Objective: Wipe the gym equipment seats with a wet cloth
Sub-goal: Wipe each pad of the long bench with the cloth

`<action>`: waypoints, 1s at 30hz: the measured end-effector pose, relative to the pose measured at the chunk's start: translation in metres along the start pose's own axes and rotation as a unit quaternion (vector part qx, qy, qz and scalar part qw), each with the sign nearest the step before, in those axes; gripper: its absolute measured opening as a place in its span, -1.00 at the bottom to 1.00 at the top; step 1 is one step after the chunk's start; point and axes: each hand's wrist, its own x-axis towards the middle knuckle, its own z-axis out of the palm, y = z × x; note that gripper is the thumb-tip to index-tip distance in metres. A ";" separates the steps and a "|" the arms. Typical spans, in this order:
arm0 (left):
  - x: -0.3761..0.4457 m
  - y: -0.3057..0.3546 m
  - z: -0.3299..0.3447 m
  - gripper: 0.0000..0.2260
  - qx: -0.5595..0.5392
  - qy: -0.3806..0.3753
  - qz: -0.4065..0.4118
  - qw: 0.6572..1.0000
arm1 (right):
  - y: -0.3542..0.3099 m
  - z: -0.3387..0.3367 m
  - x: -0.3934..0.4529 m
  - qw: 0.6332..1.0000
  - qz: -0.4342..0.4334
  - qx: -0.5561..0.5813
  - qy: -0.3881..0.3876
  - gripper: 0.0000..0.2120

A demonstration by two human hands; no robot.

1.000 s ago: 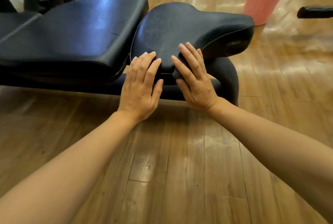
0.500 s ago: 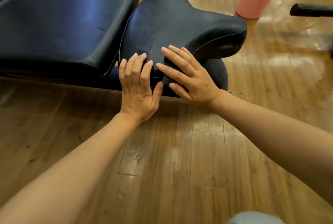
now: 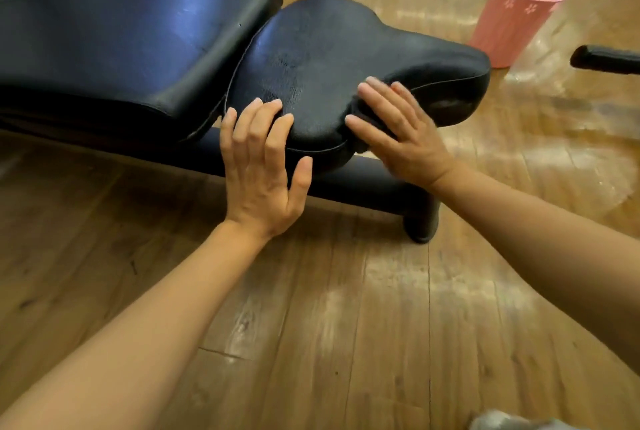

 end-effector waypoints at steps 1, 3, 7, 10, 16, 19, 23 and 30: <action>0.000 0.002 0.001 -0.60 0.010 0.003 -0.007 1.000 | 0.013 0.003 -0.008 0.999 0.001 -0.043 0.014 -0.51; -0.002 0.008 0.002 -0.60 0.035 0.004 -0.023 0.999 | 0.022 0.009 -0.021 0.995 0.031 -0.087 0.039 -0.45; -0.001 0.023 0.003 -0.61 0.063 -0.003 -0.054 0.997 | -0.018 0.021 -0.011 0.985 0.155 0.020 0.073 -0.59; 0.001 0.028 0.003 -0.62 0.073 -0.003 -0.062 0.995 | -0.048 0.022 0.010 0.964 0.202 0.134 0.108 -0.60; 0.006 0.038 0.000 -0.63 0.086 -0.032 -0.008 0.996 | -0.017 0.019 0.004 0.993 0.051 0.024 0.104 -0.61; 0.011 0.043 0.004 -0.65 0.101 -0.024 -0.010 0.995 | 0.028 0.005 -0.018 0.994 0.002 -0.072 0.083 -0.52; 0.010 0.044 0.005 -0.66 0.097 -0.017 -0.017 0.995 | 0.042 0.002 -0.043 0.988 0.015 -0.130 0.082 -0.50; 0.008 0.046 0.003 -0.67 0.095 -0.014 -0.022 0.995 | -0.036 0.027 0.007 0.978 0.148 0.087 0.117 -0.65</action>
